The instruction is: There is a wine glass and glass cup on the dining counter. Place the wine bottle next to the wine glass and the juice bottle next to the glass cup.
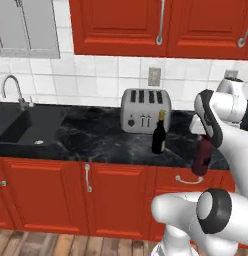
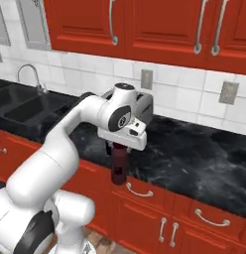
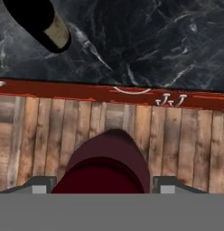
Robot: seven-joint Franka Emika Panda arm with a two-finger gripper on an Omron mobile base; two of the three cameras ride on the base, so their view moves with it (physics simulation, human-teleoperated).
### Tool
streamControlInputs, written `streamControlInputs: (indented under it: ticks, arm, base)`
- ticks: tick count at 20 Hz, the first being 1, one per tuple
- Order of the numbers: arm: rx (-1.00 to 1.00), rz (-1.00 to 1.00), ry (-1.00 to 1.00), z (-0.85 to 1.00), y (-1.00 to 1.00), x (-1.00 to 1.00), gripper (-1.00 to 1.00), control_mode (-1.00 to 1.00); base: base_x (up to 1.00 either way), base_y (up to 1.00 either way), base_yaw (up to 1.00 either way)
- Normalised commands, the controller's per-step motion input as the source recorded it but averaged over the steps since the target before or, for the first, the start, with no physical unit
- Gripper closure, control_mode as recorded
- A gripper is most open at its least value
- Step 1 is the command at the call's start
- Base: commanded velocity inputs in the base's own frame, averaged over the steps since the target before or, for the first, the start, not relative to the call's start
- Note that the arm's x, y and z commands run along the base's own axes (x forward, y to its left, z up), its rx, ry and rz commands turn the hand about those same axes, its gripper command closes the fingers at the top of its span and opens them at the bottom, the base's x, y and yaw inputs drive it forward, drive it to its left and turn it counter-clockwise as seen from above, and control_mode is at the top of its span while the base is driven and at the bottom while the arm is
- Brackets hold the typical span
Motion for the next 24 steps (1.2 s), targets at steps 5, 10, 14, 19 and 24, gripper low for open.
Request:
streamControlInputs:
  ticks: [5, 10, 14, 19, 24]
  arm:
    - [0.0, 0.0, 0.0, 0.0, 0.0, 0.0, 1.0, 1.0]
    - [0.0, 0.0, 0.0, 0.0, 0.0, 0.0, 1.0, 1.0]
    - [0.0, 0.0, 0.0, 0.0, 0.0, 0.0, 1.0, 1.0]
    - [0.0, 0.0, 0.0, 0.0, 0.0, 0.0, 1.0, 1.0]
    - [0.0, 0.0, 0.0, 0.0, 0.0, 0.0, 1.0, 1.0]
  base:
    - [-0.12, 0.05, 1.0]
    - [-0.03, 0.06, 1.0]
    - [0.0, 0.08, 0.95]
    - [0.01, 0.06, 0.91]
    - [0.04, 0.04, 0.9]
